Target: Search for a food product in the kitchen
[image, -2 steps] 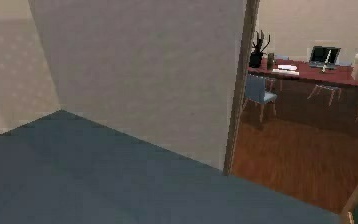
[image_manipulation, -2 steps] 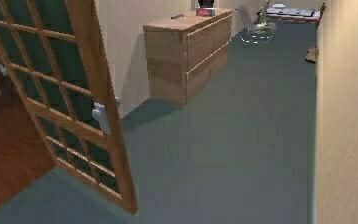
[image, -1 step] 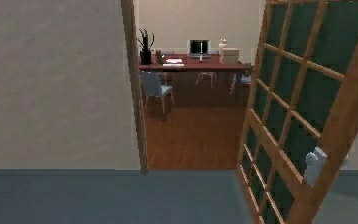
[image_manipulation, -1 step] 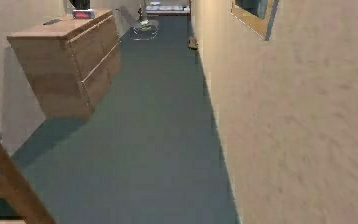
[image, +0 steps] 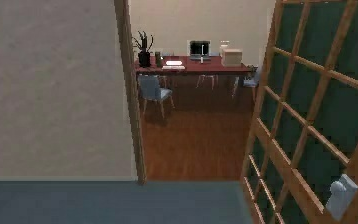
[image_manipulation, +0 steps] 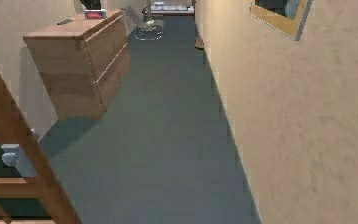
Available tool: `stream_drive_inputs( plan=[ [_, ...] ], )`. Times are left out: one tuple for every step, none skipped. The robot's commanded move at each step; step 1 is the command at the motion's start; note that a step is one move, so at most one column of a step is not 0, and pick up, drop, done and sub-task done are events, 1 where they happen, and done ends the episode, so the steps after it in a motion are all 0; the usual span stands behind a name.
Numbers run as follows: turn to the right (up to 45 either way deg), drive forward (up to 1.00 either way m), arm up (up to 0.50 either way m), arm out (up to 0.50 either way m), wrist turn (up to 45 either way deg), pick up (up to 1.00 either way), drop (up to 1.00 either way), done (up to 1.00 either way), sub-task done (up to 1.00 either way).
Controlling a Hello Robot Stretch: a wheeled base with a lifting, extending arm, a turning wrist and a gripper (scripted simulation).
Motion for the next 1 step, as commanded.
stream_drive_inputs(
  plan=[
    [0.0, 0.90, 0.00, 0.00, 0.0, 0.00, 0.00, 0.00, 0.00]
  ],
)
